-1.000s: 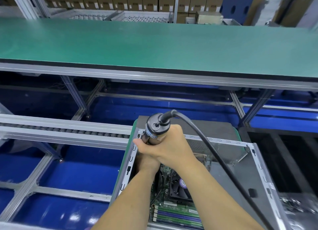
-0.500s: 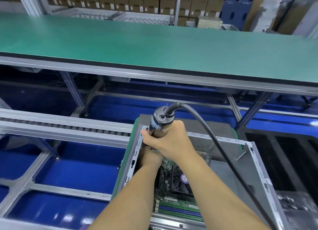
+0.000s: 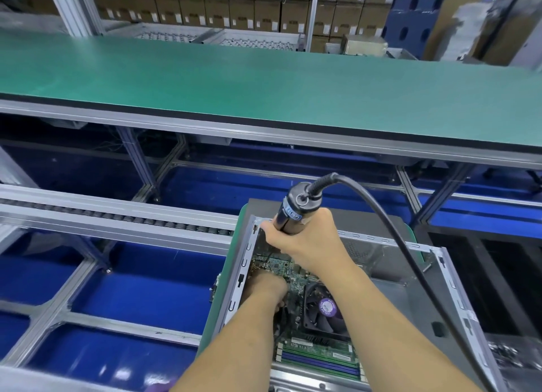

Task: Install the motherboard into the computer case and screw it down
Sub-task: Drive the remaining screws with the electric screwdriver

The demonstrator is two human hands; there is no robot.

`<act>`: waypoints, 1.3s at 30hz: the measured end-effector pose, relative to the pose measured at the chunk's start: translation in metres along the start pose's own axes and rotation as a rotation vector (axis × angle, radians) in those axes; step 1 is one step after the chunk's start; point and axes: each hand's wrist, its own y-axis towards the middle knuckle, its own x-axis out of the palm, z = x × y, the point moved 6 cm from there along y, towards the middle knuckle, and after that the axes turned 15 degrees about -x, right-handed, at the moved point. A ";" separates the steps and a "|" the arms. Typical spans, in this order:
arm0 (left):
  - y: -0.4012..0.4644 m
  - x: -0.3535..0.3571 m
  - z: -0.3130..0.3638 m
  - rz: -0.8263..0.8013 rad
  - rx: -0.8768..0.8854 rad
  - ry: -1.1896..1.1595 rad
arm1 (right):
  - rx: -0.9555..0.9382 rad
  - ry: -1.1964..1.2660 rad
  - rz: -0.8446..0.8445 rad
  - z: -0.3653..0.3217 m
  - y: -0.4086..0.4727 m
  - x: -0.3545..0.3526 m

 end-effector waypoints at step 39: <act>-0.003 0.000 0.007 0.084 0.082 0.225 | 0.142 0.100 0.156 0.010 0.000 -0.002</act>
